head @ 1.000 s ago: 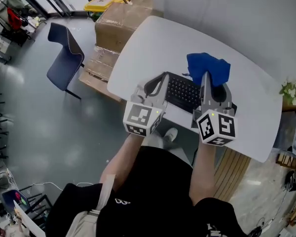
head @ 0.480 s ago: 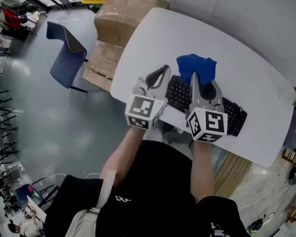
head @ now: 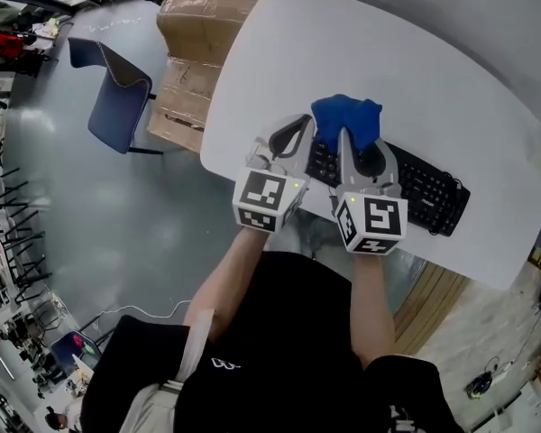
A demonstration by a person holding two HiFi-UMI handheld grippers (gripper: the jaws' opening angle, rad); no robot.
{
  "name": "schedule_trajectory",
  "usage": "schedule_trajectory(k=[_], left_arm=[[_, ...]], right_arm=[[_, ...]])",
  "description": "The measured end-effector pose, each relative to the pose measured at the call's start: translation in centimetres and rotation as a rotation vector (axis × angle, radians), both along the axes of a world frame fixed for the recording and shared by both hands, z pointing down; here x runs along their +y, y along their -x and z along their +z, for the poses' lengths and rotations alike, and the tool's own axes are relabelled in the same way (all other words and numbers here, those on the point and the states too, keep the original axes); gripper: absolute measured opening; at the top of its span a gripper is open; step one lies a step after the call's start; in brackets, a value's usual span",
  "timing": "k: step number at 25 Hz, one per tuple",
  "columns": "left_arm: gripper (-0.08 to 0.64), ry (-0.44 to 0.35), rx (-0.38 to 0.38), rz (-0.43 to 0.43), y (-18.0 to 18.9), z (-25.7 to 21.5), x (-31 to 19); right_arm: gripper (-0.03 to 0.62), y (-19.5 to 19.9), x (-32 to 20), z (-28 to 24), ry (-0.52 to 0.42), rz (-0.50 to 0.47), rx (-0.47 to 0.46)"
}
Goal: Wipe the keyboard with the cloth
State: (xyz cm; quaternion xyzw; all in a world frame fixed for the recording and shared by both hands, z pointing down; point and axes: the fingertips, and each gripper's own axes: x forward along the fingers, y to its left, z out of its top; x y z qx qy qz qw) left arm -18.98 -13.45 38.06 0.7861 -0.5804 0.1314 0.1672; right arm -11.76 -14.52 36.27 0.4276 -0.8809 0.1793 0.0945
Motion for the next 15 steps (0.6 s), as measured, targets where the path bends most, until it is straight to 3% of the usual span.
schedule_trajectory(k=[15], left_arm=[[-0.003, 0.102, 0.014, 0.039, -1.1, 6.1, 0.4]], right_arm=[[0.074, 0.7, 1.1, 5.9, 0.064, 0.01, 0.075]])
